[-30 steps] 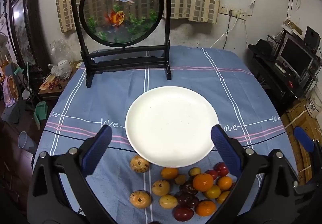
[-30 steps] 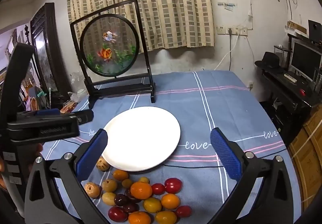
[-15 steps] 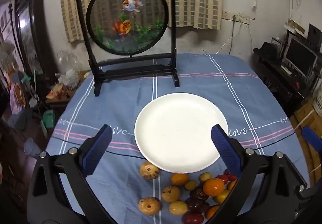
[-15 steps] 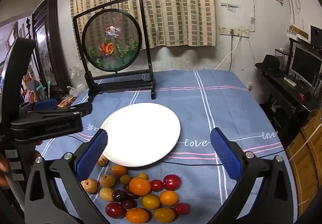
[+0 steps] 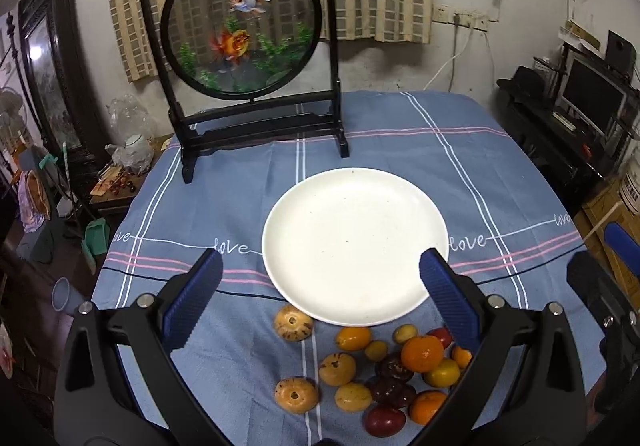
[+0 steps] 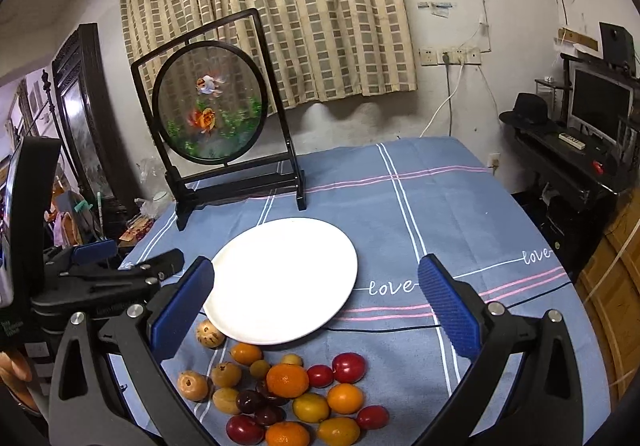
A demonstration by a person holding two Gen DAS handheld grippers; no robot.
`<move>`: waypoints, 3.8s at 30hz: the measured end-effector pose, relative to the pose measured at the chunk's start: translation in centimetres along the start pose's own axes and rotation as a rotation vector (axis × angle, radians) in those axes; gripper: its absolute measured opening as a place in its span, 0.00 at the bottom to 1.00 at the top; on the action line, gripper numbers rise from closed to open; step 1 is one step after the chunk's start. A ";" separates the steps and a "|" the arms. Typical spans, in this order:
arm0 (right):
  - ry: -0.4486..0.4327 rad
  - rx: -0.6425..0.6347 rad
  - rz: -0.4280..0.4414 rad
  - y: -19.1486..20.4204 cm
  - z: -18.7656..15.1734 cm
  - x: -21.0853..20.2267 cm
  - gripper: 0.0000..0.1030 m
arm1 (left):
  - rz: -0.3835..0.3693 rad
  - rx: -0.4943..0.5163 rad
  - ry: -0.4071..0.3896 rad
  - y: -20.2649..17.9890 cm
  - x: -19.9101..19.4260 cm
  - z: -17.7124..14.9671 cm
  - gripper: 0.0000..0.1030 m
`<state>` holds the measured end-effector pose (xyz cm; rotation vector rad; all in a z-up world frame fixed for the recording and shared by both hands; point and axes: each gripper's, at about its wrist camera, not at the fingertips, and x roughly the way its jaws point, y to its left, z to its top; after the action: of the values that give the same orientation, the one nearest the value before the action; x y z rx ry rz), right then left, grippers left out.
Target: Organize fruits
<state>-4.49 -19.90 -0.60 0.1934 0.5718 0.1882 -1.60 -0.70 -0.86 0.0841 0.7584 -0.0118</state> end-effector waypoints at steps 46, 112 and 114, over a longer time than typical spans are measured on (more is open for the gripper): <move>0.147 -0.109 0.136 1.8 -0.7 -0.1 0.99 | -0.021 -0.071 0.059 0.9 -1.2 -1.2 0.97; 0.665 -0.224 0.059 -2.2 -14.3 7.3 0.50 | -0.265 0.063 0.456 2.2 5.0 -19.9 0.44; 0.668 -0.206 0.092 -2.4 -14.3 7.5 0.39 | -0.266 0.052 0.462 2.3 5.3 -19.9 0.43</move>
<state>-5.91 -18.63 -16.77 -0.0515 1.2009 0.4052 -11.30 3.34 -18.68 0.0343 1.2274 -0.2732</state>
